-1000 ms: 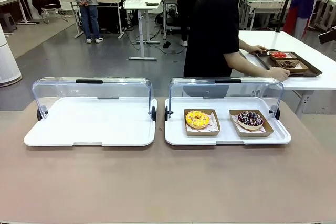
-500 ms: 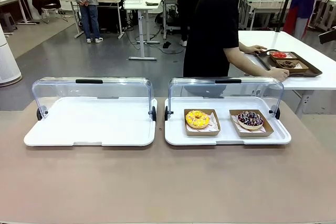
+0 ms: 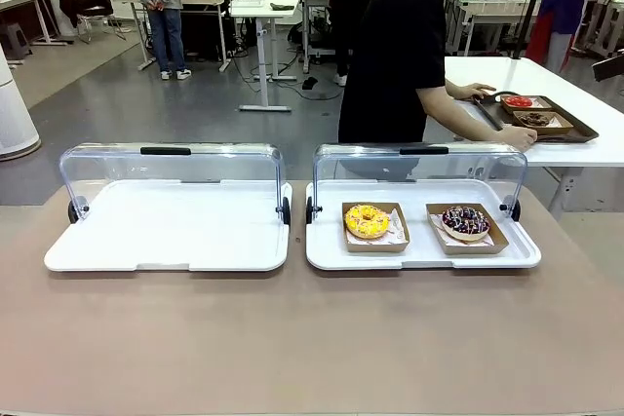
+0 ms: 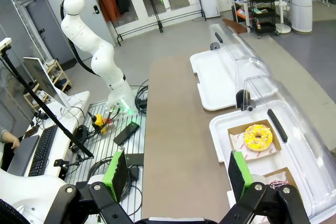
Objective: Provide the desired donut to the person.
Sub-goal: Place the picked Paper togo box onto the Handle tray extended by the person.
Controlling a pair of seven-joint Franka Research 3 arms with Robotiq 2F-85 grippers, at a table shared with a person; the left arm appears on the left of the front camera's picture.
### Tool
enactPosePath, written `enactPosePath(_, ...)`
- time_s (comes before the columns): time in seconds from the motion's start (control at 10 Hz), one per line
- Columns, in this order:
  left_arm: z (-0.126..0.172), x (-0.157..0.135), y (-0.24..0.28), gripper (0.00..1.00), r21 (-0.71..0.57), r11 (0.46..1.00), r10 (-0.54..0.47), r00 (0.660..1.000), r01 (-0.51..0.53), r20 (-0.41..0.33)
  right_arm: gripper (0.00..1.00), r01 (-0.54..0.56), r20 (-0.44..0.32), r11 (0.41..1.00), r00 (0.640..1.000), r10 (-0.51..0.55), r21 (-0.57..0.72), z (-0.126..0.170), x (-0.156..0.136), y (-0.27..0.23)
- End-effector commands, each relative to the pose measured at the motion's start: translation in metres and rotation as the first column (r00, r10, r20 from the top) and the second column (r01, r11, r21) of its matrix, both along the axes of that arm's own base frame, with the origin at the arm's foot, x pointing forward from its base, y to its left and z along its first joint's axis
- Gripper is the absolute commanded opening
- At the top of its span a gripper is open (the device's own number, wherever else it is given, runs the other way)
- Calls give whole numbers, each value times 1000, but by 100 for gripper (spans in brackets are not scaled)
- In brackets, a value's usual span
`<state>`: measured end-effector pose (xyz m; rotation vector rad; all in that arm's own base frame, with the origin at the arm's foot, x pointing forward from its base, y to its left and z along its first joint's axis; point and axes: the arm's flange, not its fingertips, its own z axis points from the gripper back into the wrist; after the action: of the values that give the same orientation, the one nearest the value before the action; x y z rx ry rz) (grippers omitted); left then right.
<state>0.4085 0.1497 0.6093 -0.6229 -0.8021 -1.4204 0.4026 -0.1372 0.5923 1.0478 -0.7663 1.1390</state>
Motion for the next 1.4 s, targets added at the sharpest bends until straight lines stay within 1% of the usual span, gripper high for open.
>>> enactPosePath(0.0,1,-1,1,95,-3,1000,-4,1000,4,-1,100,-6,4,1000,1000,6,6,1,-1,1)
enactPosePath(1.3,1,-1,1,95,-3,1000,-4,1000,4,-1,100,-6,4,1000,1000,6,6,1,-1,1)
